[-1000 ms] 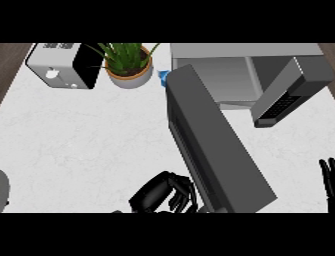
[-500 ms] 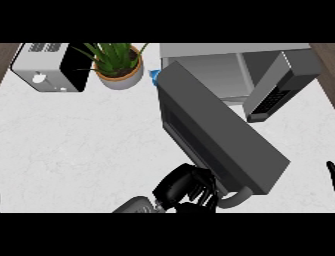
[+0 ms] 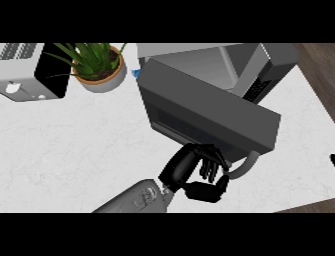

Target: Pick up the milk, place it into the microwave and close the microwave

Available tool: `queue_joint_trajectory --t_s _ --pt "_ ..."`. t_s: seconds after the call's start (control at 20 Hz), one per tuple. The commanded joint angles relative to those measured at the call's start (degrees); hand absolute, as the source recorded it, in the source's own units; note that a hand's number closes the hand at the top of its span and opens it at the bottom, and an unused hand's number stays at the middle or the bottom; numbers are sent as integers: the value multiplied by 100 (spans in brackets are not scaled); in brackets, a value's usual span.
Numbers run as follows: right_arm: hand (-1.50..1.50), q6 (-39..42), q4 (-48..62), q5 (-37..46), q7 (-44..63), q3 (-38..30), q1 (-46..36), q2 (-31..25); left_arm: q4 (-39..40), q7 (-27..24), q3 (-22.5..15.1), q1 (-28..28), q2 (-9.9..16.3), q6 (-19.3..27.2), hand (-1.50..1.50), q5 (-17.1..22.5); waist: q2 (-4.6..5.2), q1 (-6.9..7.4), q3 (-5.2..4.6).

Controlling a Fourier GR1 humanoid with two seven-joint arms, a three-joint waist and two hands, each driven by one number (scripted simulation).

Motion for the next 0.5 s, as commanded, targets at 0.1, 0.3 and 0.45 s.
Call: queue_joint_trajectory --t_s 0.1,0.3,0.45 --pt "-150 48 -259 -200 130 -70 -162 -122 -125 -510 324 -492 -46 542 -150 708 66 -322 -8" --pt "-150 130 -269 -360 209 -27 -240 -140 49 -744 333 -701 -46 719 -150 993 140 -496 6" --pt "-150 227 -351 -518 295 -97 -262 -275 167 -782 386 -922 -46 851 -150 1223 148 -644 9"
